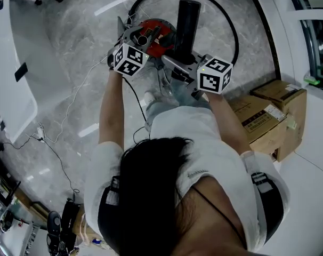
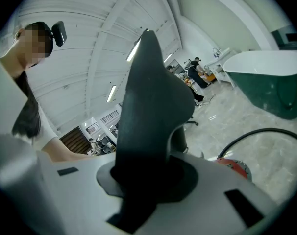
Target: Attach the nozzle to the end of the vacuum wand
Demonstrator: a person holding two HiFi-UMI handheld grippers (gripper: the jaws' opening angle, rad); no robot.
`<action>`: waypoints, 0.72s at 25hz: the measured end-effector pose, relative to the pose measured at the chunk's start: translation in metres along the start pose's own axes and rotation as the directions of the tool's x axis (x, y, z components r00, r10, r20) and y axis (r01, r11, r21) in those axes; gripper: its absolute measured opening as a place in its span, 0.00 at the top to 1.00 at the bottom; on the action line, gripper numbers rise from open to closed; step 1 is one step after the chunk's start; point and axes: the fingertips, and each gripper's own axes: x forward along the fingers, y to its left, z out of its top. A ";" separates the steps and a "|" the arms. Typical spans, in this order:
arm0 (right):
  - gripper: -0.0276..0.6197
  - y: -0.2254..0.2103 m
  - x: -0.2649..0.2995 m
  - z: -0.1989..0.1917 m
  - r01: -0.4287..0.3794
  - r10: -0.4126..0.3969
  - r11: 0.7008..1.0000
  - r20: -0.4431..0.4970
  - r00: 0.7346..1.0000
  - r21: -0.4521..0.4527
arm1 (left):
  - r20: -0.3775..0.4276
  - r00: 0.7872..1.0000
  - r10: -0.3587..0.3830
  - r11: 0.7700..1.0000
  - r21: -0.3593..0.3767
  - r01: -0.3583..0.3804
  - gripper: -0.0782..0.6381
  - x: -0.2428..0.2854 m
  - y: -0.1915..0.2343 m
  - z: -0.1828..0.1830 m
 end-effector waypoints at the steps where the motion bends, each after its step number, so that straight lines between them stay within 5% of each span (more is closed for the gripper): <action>1: 0.82 0.000 0.003 0.004 -0.005 0.005 1.000 0.004 1.000 -0.007 | 0.022 1.000 0.011 1.000 -0.029 -0.011 0.70 -0.002 0.009 0.004; 5: 0.82 0.000 0.016 0.026 -0.031 0.031 0.999 0.025 0.999 -0.030 | 0.085 0.994 0.067 0.988 -0.147 -0.054 0.70 -0.010 0.043 0.011; 18: 0.82 0.016 0.063 0.082 -0.187 0.187 0.978 -0.003 0.982 -0.098 | 0.202 0.965 0.169 0.931 -0.353 -0.089 0.69 -0.024 0.084 0.012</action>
